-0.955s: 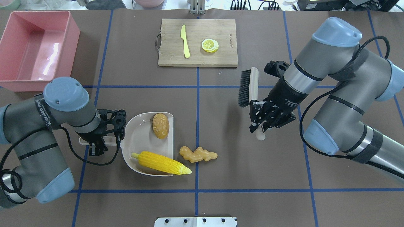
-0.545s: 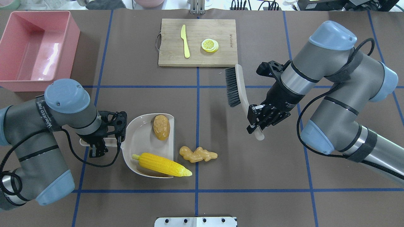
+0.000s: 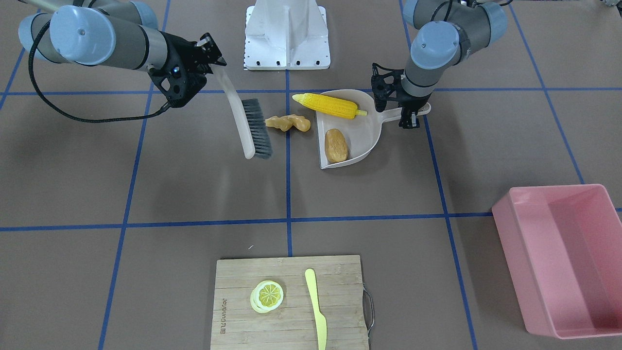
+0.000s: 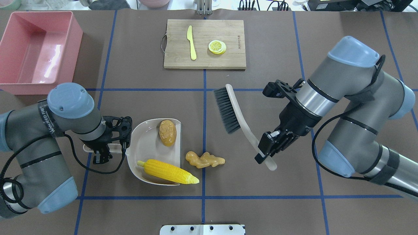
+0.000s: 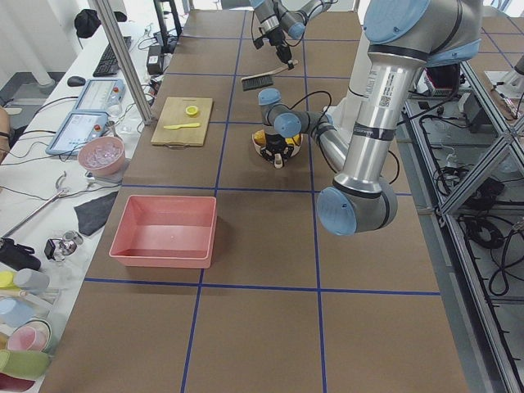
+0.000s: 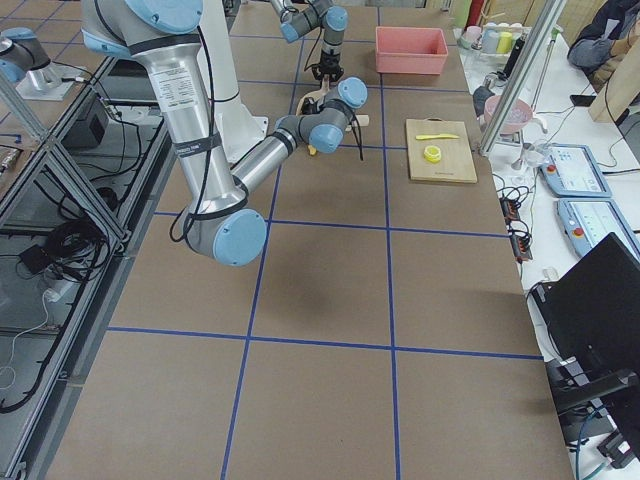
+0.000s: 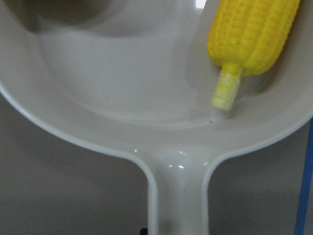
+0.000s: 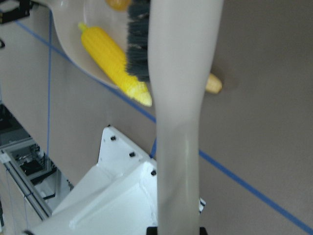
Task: Sweep and dump trash into bin
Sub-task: 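Lower the brush behind the ginger root, on the side nearer the robot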
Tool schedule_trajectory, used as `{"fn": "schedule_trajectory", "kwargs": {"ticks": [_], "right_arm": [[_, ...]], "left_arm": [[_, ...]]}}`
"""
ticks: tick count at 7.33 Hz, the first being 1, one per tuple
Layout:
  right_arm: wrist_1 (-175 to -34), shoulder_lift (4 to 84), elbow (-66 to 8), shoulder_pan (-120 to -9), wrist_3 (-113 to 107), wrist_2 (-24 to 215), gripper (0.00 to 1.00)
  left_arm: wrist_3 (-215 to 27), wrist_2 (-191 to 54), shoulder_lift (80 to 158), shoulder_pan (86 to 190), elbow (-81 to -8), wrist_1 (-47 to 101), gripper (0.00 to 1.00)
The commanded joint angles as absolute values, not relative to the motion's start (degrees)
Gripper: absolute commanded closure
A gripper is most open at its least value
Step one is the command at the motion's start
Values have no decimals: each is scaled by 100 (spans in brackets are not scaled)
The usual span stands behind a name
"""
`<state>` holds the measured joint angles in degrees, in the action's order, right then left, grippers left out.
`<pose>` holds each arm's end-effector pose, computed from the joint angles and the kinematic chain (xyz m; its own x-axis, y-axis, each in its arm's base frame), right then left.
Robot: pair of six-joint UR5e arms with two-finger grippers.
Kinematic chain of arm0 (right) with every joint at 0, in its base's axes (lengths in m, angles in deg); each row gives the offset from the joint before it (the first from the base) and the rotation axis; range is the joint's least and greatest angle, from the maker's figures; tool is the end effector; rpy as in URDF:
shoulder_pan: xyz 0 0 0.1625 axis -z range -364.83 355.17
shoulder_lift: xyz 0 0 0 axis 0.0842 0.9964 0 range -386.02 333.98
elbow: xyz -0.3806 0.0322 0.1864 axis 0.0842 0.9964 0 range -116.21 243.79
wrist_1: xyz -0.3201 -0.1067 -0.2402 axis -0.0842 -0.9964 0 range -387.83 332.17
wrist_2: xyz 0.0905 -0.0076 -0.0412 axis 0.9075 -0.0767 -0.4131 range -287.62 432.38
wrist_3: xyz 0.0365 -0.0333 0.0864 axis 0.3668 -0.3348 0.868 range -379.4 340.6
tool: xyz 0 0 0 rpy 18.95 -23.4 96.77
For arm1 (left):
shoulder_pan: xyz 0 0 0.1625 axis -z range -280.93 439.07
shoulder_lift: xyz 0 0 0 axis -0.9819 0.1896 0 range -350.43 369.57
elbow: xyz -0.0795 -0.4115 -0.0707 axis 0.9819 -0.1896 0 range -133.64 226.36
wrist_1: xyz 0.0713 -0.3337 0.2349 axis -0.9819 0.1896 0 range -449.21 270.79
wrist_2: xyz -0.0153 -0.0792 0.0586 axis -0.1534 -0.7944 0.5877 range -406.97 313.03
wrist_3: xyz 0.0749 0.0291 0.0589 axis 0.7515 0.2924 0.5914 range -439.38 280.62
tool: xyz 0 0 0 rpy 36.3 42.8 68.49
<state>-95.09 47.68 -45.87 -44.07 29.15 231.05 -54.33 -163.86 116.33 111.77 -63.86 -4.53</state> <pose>-0.3768 -0.3600 0.2737 0.0459 -0.2735 0.9608 0.5560 0.8060 0.2029 0.4298 -0.3807 0.3568 -0.0478 0.9908 -0.1267 -0.7683 0.0446 0.6385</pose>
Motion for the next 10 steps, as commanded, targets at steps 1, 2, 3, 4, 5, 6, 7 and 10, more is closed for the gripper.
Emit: {"fn": "schedule_trajectory", "kwargs": {"ticks": [1,2,3,4,5,6,7,10], "right_arm": [[-8027,6059,-4818,-3624,2973,23147,100],[-7891,6151,-4818,-3307,3008,22894,100],[-7915,6135,-4809,-2704,3017,22247,100],[-8020,6108,-4783,-2359,3069,21849,100],[-8421,5969,-4879,-2433,3061,21906,100],[-8991,5620,-4880,-2399,3052,21829,100],[-9467,5277,-4862,-2416,2983,21819,100],[-9629,5221,-4643,-2513,2543,21819,100]], "left_arm": [[-5433,-16386,11645,11176,-6385,-430,100],[-5433,-16386,11645,11176,-6385,-422,100],[-5433,-16386,11645,11176,-6385,-422,100],[-5433,-16386,11645,11185,-6377,-422,100],[-5433,-16386,11645,11185,-6368,-422,100],[-5433,-16386,11645,11185,-6368,-422,100],[-5433,-16395,11645,11185,-6359,-413,100],[-5433,-16395,11654,11185,-6333,-404,100]]}}
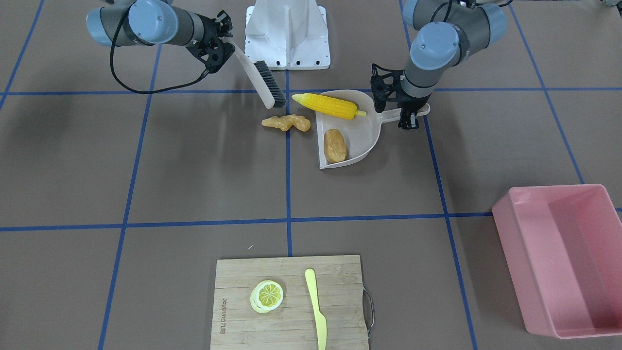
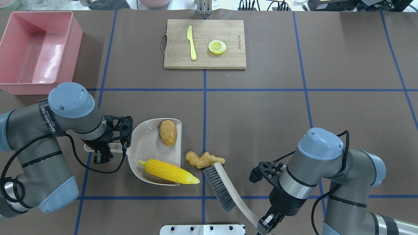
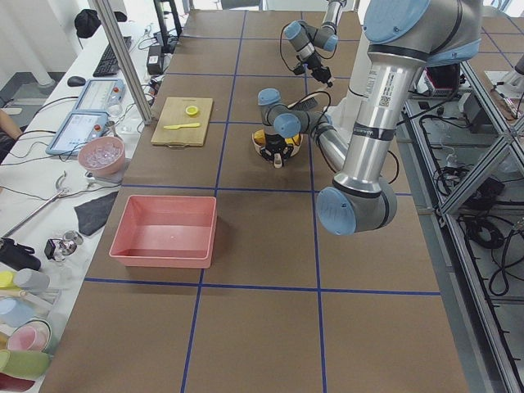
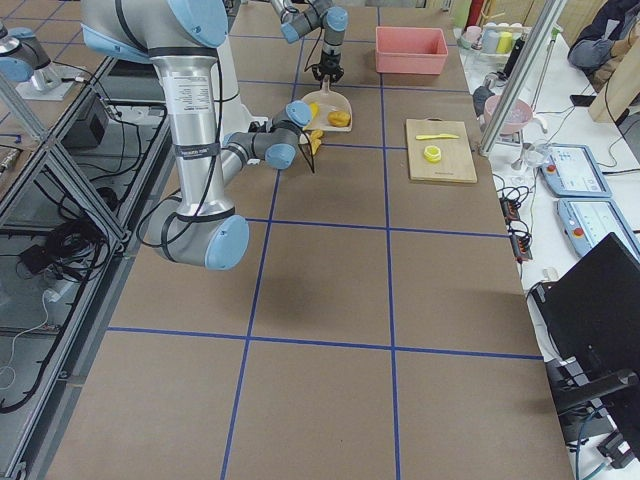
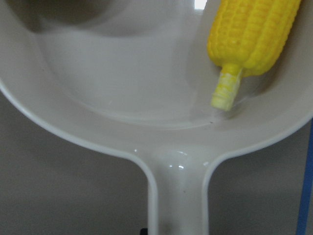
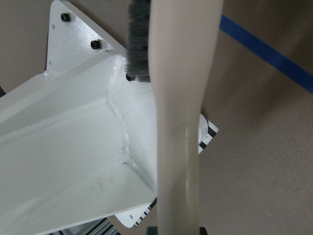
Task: Sweep and dump trash into bin
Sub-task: 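Lower the brush behind the ginger root, on the side nearer the robot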
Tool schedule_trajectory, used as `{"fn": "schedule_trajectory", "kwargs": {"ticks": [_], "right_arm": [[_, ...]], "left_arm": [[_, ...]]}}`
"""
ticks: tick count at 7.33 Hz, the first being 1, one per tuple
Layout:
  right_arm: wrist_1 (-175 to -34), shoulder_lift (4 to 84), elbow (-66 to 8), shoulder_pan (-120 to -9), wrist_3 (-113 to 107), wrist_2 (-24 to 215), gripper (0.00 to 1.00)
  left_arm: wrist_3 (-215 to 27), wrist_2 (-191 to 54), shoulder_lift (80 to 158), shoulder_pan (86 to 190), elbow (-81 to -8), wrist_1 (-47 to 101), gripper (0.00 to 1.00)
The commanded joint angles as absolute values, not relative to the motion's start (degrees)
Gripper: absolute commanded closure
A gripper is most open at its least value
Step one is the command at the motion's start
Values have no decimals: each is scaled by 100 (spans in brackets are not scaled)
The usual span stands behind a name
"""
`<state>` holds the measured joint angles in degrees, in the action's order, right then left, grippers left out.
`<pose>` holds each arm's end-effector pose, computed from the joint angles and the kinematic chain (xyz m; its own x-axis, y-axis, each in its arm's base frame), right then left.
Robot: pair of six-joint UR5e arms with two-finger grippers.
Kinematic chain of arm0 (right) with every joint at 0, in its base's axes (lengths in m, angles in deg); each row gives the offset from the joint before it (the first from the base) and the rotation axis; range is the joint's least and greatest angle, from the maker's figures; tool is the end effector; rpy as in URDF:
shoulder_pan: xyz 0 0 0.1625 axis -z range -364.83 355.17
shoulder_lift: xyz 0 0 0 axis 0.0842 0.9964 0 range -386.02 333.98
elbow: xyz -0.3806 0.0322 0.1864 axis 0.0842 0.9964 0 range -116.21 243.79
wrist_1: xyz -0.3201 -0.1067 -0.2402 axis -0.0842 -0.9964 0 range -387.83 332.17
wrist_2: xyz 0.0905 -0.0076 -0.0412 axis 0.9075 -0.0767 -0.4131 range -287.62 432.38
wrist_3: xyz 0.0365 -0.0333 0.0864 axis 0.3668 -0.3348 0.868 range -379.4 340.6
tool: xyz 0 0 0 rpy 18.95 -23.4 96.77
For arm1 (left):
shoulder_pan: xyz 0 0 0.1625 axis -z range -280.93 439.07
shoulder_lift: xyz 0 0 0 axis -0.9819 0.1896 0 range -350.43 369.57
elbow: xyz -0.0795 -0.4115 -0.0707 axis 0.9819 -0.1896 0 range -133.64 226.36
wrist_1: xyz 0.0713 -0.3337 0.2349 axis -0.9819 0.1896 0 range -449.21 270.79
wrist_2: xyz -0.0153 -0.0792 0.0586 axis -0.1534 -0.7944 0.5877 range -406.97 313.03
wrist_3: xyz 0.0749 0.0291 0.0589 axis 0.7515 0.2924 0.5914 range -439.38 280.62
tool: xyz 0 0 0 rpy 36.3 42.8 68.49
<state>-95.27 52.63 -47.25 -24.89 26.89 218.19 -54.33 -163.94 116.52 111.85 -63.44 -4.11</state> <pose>-0.4690 -0.2254 0.3196 0.0836 -0.3829 0.9200 0.6933 0.6855 0.2223 0.4313 -0.3824 0.3572 -0.0476 0.9909 -0.1257 -0.7661 0.0446 0.6412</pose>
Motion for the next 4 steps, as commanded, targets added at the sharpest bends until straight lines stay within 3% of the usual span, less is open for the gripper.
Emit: {"fn": "schedule_trajectory", "kwargs": {"ticks": [1,4], "right_arm": [[-9656,5220,-4599,-2539,2516,21828,100],[-9734,5238,-4511,-2689,2419,21898,100]], "left_arm": [[-5433,-16395,11654,11177,-6324,-404,100],[-5433,-16395,11662,11176,-6315,-404,100]]}}
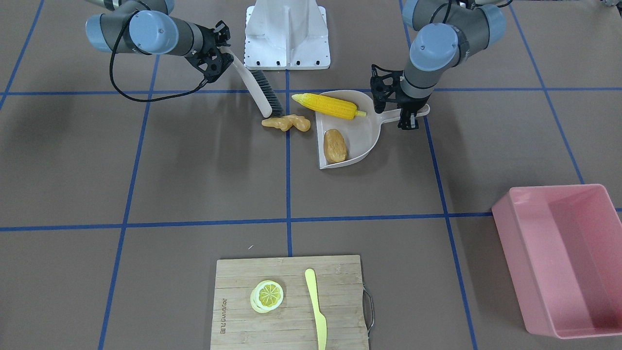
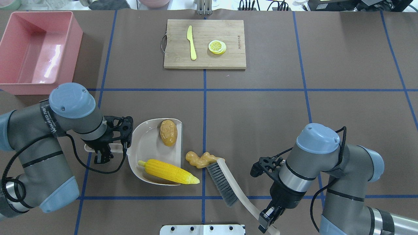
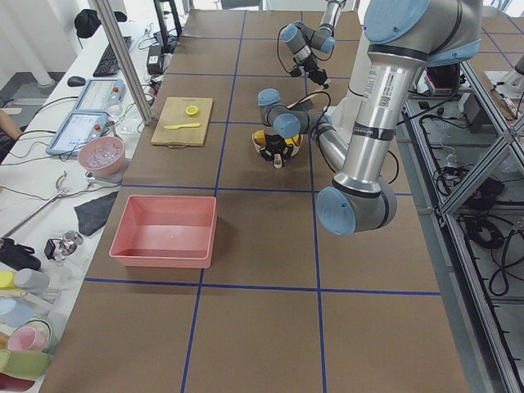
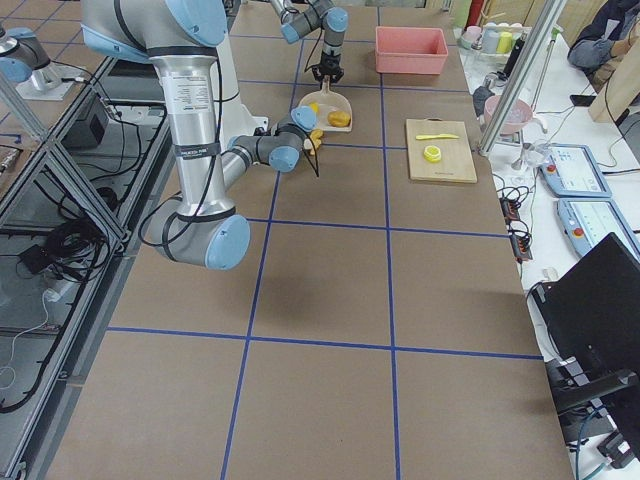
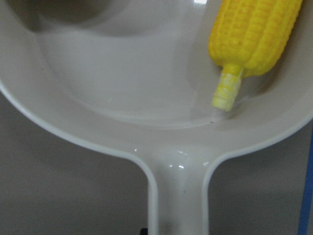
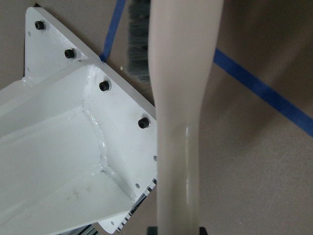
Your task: Sweep and dump trash into bin
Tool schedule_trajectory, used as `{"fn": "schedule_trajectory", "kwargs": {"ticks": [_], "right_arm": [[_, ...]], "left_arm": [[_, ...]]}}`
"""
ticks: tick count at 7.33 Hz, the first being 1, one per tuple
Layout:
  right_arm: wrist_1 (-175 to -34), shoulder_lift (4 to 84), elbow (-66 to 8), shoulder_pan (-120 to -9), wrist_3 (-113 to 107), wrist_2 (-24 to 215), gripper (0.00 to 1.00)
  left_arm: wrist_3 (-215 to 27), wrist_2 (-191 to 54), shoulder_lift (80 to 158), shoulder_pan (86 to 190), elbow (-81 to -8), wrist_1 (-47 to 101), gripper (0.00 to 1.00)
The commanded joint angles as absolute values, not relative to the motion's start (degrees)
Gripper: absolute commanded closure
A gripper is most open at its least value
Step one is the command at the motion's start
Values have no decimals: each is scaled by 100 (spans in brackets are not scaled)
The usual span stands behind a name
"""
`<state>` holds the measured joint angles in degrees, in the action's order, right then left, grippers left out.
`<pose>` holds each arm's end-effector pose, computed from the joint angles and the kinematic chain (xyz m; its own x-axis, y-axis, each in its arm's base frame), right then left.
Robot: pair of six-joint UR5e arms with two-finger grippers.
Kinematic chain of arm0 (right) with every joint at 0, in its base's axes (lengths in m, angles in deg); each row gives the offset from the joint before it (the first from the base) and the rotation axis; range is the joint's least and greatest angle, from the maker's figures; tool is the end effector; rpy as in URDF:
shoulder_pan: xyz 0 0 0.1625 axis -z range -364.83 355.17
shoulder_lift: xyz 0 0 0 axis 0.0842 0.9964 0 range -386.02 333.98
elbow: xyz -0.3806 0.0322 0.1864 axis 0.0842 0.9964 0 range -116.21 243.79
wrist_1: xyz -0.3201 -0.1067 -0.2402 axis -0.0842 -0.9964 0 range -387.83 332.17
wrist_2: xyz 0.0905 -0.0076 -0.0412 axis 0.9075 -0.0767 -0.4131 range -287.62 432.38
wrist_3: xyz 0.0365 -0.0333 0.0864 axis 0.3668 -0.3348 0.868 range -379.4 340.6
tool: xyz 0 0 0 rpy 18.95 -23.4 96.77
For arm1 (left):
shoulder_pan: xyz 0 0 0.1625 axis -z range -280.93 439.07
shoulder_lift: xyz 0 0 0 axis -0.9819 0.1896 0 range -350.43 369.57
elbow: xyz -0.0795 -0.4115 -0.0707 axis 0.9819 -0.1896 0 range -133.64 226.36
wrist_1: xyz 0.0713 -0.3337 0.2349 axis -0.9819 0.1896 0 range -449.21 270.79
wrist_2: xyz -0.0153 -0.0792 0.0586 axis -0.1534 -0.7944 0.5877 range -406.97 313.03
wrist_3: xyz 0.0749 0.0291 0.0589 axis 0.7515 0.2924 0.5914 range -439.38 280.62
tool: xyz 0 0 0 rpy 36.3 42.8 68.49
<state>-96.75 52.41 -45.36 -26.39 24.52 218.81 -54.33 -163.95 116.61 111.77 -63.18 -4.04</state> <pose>-0.4720 -0.2405 0.3342 0.1067 -0.3862 0.9162 0.6958 0.6873 0.2087 0.4330 -0.3825 0.3582 -0.0489 0.9907 -0.1269 -0.7670 0.0441 0.6401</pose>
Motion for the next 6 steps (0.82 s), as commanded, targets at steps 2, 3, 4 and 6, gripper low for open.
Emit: {"fn": "schedule_trajectory", "kwargs": {"ticks": [2,3,4,6], "right_arm": [[-9910,4985,-4397,-2724,2393,21898,100],[-10120,4722,-4283,-2733,2384,21889,100],[-10391,4441,-4221,-2742,2384,21863,100],[-10482,4158,-4020,-2777,2332,21854,100]], "left_arm": [[-5433,-16395,11680,11176,-6306,-404,100],[-5433,-16395,11680,11176,-6289,-404,100],[-5433,-16395,11680,11176,-6289,-404,100],[-5433,-16395,11680,11176,-6289,-404,100]]}}
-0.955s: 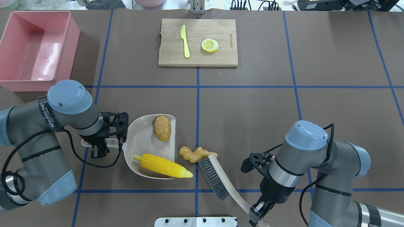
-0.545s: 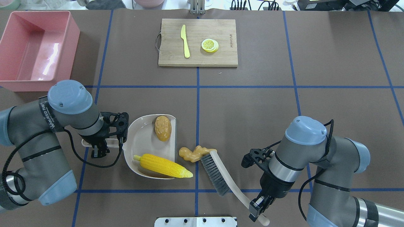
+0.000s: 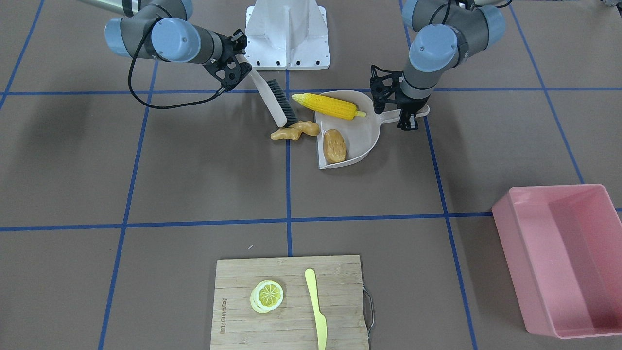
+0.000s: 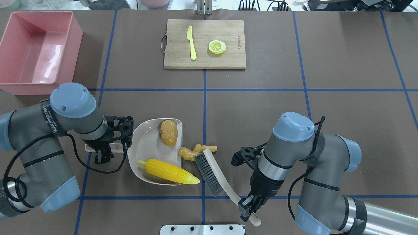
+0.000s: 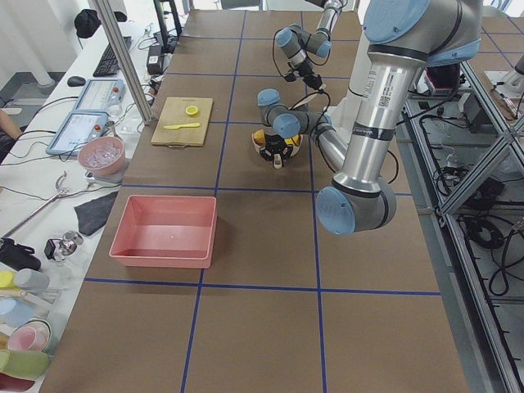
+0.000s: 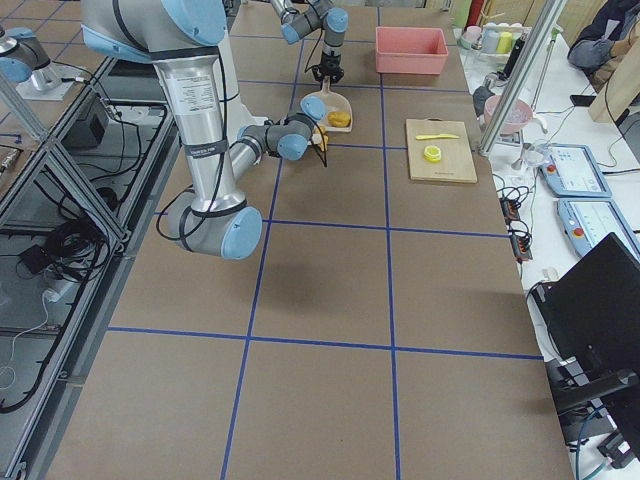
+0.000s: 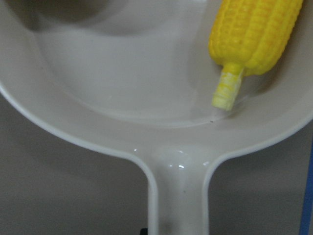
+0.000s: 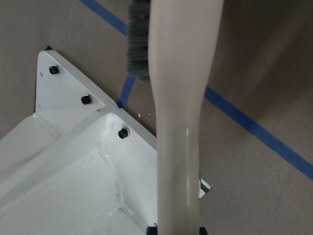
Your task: Sweep and dump trash into bin
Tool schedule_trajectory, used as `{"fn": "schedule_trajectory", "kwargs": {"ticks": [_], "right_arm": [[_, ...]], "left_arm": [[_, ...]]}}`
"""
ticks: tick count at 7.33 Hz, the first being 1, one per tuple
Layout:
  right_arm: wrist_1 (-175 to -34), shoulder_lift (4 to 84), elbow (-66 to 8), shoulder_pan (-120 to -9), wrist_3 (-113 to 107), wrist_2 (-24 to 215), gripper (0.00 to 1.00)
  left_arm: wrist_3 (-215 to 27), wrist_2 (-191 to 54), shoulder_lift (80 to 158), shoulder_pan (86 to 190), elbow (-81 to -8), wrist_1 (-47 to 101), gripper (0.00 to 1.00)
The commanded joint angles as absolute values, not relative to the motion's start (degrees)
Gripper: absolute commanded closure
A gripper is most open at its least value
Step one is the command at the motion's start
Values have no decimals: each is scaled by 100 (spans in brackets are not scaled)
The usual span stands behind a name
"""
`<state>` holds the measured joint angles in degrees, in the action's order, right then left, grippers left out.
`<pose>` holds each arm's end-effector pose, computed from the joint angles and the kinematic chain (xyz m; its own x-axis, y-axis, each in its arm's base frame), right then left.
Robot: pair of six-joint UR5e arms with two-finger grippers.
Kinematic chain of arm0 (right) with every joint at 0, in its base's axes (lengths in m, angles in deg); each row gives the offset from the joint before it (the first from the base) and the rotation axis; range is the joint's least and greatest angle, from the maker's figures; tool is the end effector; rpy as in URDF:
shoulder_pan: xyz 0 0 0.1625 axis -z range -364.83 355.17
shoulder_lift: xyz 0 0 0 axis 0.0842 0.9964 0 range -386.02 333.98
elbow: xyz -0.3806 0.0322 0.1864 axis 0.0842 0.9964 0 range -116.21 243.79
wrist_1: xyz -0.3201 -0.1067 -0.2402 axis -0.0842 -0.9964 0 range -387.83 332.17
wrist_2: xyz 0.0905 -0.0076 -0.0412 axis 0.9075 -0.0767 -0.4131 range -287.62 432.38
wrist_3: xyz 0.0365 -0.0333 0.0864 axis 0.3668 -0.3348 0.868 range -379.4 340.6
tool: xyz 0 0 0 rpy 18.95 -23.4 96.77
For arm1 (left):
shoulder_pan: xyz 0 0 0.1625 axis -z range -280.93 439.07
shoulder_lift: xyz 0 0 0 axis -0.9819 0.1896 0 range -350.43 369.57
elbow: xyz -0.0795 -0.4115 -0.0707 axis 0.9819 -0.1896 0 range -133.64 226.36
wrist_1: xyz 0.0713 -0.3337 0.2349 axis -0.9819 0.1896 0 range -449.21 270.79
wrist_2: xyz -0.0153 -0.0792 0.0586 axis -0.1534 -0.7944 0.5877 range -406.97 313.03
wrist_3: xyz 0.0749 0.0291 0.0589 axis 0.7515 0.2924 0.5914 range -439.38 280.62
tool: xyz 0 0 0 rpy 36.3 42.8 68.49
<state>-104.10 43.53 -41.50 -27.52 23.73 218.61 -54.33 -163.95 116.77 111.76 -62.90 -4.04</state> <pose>-0.5098 -0.2679 0.2918 0.1410 -0.3808 0.9138 0.6895 0.7001 0.1854 0.4344 -0.3833 0.3587 -0.0488 0.9906 -0.1281 -0.7682 0.0447 0.6387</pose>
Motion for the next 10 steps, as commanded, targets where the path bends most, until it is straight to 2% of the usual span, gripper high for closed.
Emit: {"fn": "schedule_trajectory", "kwargs": {"ticks": [1,3,5,7,10], "right_arm": [[-10482,4053,-3931,-2812,2288,21846,100],[-10691,3597,-3694,-2908,2288,21845,100],[-10868,3515,-3763,-3075,2288,21924,100],[-10913,3621,-3930,-3548,2288,22406,100],[-10886,4479,-4360,-3839,2288,22557,100]], "left_arm": [[-5424,-16395,11680,11176,-6289,-404,100],[-5424,-16395,11689,11176,-6263,-404,100],[-5424,-16404,11689,11176,-6262,-404,100],[-5424,-16404,11689,11176,-6271,-404,100],[-5424,-16395,11689,11176,-6262,-404,100]]}}
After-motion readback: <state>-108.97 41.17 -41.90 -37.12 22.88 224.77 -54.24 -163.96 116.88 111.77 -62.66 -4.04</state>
